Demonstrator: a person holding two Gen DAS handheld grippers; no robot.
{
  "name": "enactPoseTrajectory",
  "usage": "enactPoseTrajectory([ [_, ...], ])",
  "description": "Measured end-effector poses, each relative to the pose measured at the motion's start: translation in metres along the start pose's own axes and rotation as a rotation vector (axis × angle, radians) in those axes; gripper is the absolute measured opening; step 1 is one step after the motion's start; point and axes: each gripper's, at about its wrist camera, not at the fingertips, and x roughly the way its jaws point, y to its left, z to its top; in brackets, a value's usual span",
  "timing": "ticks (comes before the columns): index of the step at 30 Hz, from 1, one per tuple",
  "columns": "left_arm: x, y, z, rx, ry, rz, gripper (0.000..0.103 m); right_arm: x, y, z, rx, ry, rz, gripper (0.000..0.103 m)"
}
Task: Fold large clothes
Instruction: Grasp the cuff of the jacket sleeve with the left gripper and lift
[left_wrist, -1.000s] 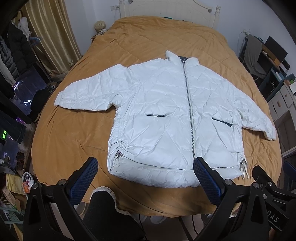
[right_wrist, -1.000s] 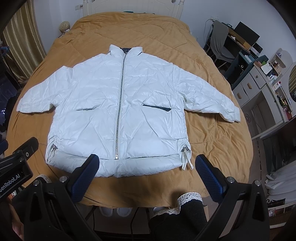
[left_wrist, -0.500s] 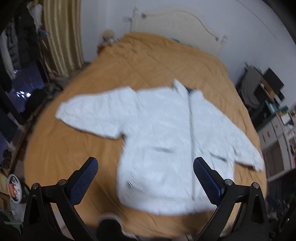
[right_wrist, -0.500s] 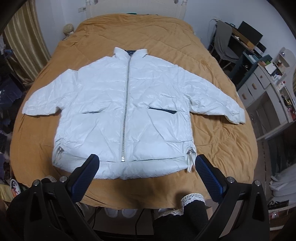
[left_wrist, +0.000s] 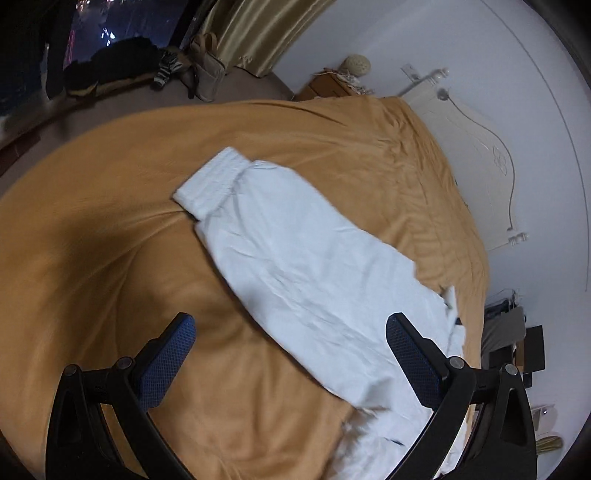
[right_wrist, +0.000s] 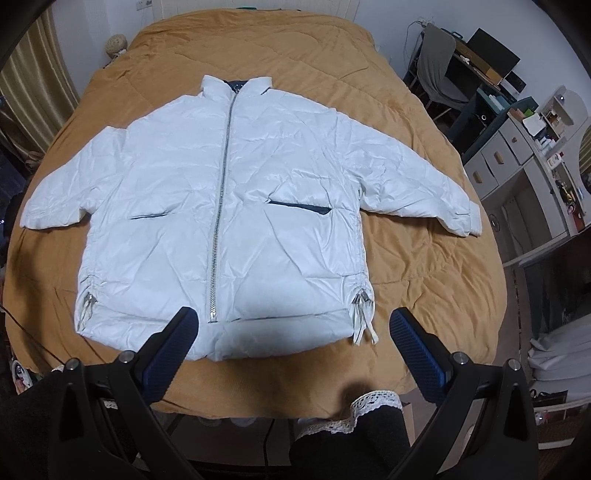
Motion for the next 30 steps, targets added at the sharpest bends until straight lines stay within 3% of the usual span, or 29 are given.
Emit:
enactPoseTrajectory([
  [1,0.014,0.014,0.004,-0.021,-0.010,-0.007,0.103,0.004,0.001,0.004,-0.011,-0.001,-0.013,0.103],
  [6,0.070,0.071,0.026,-0.240,-0.034,-0.180,0.103,0.019,0.007,0.022,-0.035,0.014,-0.040,0.103],
  [8,0.084,0.074,0.037,-0.256,-0.054,-0.195,0.103,0.025,0.011,0.027,-0.030,0.034,-0.025,0.103],
  [11,0.096,0.063,0.052,-0.201,-0.092,-0.240,0.102,0.031,0.017,0.033,-0.039,0.057,-0.026,0.103],
  [15,0.118,0.059,0.064,-0.250,-0.078,-0.361,0.099,0.039,0.028,0.045,-0.085,0.064,-0.006,0.103],
  [16,0.123,0.061,0.065,-0.284,-0.074,-0.345,0.084,0.042,0.032,0.051,-0.102,0.067,0.014,0.103],
  [17,0.126,0.063,0.065,-0.309,-0.071,-0.314,0.054,0.046,0.034,0.056,-0.118,0.068,0.029,0.103],
  [18,0.129,0.064,0.064,-0.327,-0.062,-0.279,0.037,0.051,0.037,0.061,-0.134,0.064,0.038,0.103],
  [19,0.130,0.067,0.064,-0.335,-0.056,-0.264,0.011,0.058,0.040,0.068,-0.151,0.054,0.040,0.103],
  [24,0.100,0.056,0.066,-0.259,-0.121,-0.308,0.011,0.103,0.041,0.093,-0.123,-0.021,0.015,0.102],
  [28,0.051,0.008,0.067,-0.126,-0.197,-0.354,0.011,0.159,0.048,0.106,-0.095,-0.060,0.050,0.098],
  [30,0.025,-0.029,0.064,-0.056,-0.221,-0.390,0.012,0.191,0.050,0.108,-0.090,-0.067,0.060,0.090],
])
